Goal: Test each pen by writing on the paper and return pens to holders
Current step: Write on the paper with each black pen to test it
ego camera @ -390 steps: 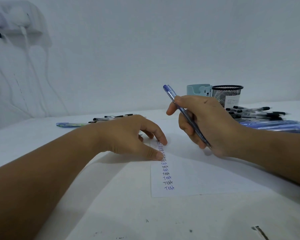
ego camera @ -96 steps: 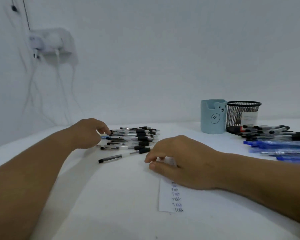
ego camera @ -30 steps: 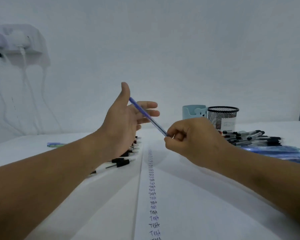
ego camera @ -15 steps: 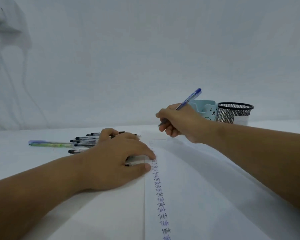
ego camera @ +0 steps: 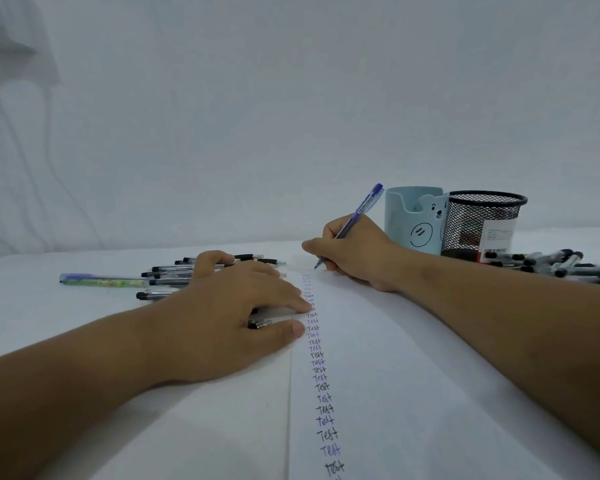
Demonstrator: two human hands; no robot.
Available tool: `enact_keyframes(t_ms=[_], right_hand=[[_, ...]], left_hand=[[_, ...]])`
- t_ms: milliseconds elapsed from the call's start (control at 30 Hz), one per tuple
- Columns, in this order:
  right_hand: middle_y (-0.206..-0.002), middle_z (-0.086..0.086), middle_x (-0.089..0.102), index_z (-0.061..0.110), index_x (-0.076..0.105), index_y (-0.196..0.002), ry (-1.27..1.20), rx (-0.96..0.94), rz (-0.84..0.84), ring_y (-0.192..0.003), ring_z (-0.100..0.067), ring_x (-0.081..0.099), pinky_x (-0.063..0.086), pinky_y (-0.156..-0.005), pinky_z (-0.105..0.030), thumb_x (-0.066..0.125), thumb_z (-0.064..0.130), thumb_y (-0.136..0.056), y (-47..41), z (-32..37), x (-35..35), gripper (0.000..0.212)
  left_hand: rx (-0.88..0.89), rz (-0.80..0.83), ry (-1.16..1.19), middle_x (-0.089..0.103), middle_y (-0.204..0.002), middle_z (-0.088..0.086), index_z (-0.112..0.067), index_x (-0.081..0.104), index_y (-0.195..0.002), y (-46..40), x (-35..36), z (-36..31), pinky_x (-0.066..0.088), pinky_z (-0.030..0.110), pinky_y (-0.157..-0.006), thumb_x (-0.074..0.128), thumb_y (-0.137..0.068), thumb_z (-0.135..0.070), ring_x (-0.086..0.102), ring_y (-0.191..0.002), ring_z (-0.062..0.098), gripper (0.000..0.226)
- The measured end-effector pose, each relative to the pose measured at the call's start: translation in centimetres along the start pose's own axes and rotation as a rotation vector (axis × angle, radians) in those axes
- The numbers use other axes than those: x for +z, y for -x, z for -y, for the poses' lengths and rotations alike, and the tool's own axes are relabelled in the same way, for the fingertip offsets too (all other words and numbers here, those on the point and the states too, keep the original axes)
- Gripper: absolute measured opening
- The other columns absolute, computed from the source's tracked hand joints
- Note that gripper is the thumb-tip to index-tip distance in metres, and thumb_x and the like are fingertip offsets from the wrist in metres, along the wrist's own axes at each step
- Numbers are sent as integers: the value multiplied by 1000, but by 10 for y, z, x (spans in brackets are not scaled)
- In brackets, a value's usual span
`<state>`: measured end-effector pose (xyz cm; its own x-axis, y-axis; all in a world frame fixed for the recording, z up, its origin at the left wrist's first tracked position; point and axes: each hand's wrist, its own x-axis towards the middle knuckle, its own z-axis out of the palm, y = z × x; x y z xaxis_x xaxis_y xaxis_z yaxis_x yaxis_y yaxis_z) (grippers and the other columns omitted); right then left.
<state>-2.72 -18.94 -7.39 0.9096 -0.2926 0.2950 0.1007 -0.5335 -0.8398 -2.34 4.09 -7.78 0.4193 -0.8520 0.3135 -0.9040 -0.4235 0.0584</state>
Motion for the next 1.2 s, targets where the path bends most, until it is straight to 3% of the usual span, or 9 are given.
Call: enact_keyframes(t_ms=[133,267,367,633,900,1067,1200], right_hand=[[-52,-3,58,20,44,-52,34,17,22,-43,-13,45,32,-49,-23,70,24,-87,-3,-2,2,44],[-51,-3,60,21,43,-51,48,28,41,-58,-22,40,30,-49,-25,69,25,-86,-3,-3,3,44],[-53,-2,61,19,45,-54,78,16,41,-56,-21,39,31,-48,-24,67,25,-85,-4,-3,3,39],[-54,-4,60,19,44,-54,83,19,42,-55,-20,39,30,-49,-24,66,23,-84,-5,-4,3,37],[-54,-3,60,19,45,-52,129,-5,40,-53,-19,39,33,-50,-24,63,19,-82,-5,-2,5,35],[-56,-6,59,15,50,-61,97,-3,33,-53,-21,37,31,-47,-23,62,18,-83,-3,-3,3,26],[-55,-6,58,19,43,-54,129,-14,29,-57,-20,43,37,-57,-29,61,17,-82,-4,-3,4,33]], left_hand=[[-11,10,-8,41,-128,-53,-58,57,-123,-1,1,2,-1,32,-116,24,-75,-80,22,-131,-26,63],[-10,37,-57,50,-129,-44,-59,54,-127,-1,0,3,-4,29,-115,20,-75,-80,20,-133,-25,65],[1,38,-74,52,-129,-41,-57,52,-128,-2,0,4,-3,30,-114,19,-77,-80,22,-133,-24,65],[-11,41,-58,41,-132,-50,-59,52,-128,0,0,4,-4,29,-115,19,-74,-81,19,-130,-27,67],[-30,49,-47,47,-131,-47,-60,51,-128,0,0,4,-2,35,-116,18,-74,-81,20,-131,-26,66],[-28,56,-63,37,-128,-58,-62,50,-128,0,1,4,0,38,-117,18,-76,-82,19,-133,-24,64],[-35,51,-60,40,-131,-54,-61,50,-128,0,1,4,0,37,-116,17,-75,-82,19,-132,-26,66]])
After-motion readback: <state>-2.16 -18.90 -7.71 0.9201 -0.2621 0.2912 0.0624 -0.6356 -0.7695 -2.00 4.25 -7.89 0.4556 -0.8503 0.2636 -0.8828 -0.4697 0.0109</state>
